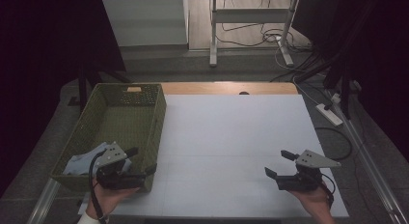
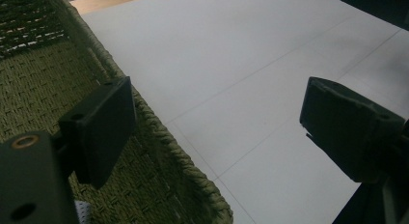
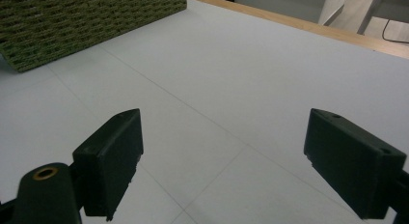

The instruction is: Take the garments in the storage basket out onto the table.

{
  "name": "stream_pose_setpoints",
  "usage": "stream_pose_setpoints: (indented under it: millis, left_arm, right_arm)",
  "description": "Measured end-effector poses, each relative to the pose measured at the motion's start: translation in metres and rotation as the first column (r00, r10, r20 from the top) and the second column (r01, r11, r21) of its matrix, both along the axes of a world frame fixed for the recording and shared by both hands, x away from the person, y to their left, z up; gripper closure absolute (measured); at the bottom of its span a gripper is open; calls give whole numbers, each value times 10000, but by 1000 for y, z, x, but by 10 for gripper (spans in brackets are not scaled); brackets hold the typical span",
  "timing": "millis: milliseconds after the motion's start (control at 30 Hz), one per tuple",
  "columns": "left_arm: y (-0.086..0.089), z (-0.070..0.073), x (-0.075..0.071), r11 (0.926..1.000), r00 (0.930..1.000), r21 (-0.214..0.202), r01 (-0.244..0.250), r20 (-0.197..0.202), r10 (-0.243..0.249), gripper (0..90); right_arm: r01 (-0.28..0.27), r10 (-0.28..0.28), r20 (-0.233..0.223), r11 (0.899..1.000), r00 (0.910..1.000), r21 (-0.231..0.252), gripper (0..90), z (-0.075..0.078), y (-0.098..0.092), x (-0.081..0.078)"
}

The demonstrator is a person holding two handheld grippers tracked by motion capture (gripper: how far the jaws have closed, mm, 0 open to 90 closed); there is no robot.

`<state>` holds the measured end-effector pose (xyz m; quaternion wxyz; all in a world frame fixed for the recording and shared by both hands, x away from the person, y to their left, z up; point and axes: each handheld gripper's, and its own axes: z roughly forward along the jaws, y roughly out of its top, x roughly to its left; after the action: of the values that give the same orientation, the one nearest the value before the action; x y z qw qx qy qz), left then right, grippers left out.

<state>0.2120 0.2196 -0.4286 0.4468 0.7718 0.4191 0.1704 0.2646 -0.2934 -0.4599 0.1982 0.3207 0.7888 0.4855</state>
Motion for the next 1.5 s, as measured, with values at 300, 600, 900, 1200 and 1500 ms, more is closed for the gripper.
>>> stream_pose_setpoints:
  millis: [300, 600, 900, 1200, 1500]
  left_arm:
    - [-2, -2, 1, 10000, 10000, 23, 56, -25, -56, 134]
    - [-1, 2, 1, 10000, 10000, 57, 1, -76, -1, 135]
    - [8, 9, 4, 9996, 9999, 260, -88, -122, 91, 138]
    - [22, 19, 9, 9972, 9978, 349, -657, 118, 653, 153]
    - [27, 28, 12, 9920, 9969, 1016, -747, 305, 720, 150]
  right_arm:
    - [152, -152, 37, 9999, 9999, -10, 141, 0, -3, -1]
    - [186, -186, -44, 9998, 9998, -21, 140, -1, -5, 1]
    - [103, -105, -110, 9997, 9999, -219, 140, -3, -2, 3]
    - [82, -91, -238, 9992, 9997, -387, 140, -7, -3, 2]
    - [112, -124, -278, 9991, 9995, -416, 140, -8, -3, 2]
